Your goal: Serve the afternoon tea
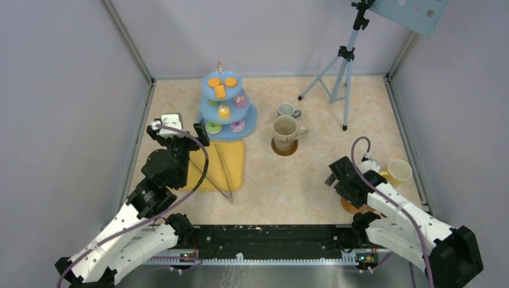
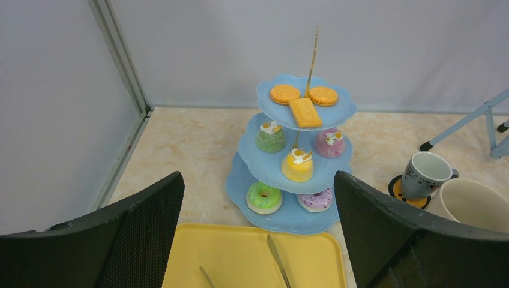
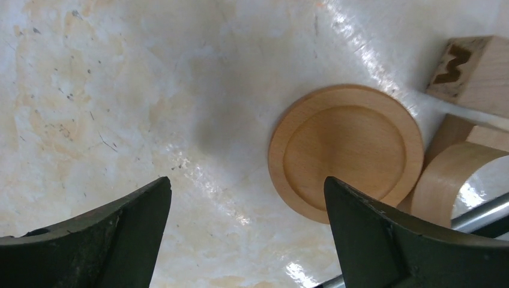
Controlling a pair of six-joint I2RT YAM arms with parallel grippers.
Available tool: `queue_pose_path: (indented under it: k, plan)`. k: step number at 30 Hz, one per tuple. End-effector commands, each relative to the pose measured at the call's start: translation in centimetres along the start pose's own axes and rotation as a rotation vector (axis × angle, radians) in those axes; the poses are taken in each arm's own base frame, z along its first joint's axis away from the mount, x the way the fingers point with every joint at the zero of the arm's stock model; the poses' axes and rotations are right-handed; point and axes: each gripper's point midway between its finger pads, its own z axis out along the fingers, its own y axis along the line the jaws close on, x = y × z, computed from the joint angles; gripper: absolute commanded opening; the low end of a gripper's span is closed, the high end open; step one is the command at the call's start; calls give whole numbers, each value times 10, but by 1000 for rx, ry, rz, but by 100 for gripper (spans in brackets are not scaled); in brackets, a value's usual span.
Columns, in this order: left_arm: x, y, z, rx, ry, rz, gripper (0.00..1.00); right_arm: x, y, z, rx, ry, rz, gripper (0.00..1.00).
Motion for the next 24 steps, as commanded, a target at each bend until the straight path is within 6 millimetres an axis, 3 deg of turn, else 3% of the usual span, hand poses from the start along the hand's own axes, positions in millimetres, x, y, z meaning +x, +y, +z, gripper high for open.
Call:
queue_pose_path:
  k: [1, 6, 9, 17, 24]
  plan:
    - [-11, -1, 1, 3, -25, -27, 99, 21, 16, 9, -62, 87, 88, 95]
    - [-10, -1, 1, 0, -25, -26, 99, 34, 6, 22, -27, 110, 70, 95]
    - [-10, -1, 1, 5, -25, -27, 99, 36, 23, 23, -118, 123, -4, 86]
    - [-9, -3, 2, 7, -22, -24, 99, 57, 103, -3, -415, 161, -105, 85]
    - [-7, -3, 3, 4, -16, -15, 99, 91, 179, -7, -569, 250, -190, 81]
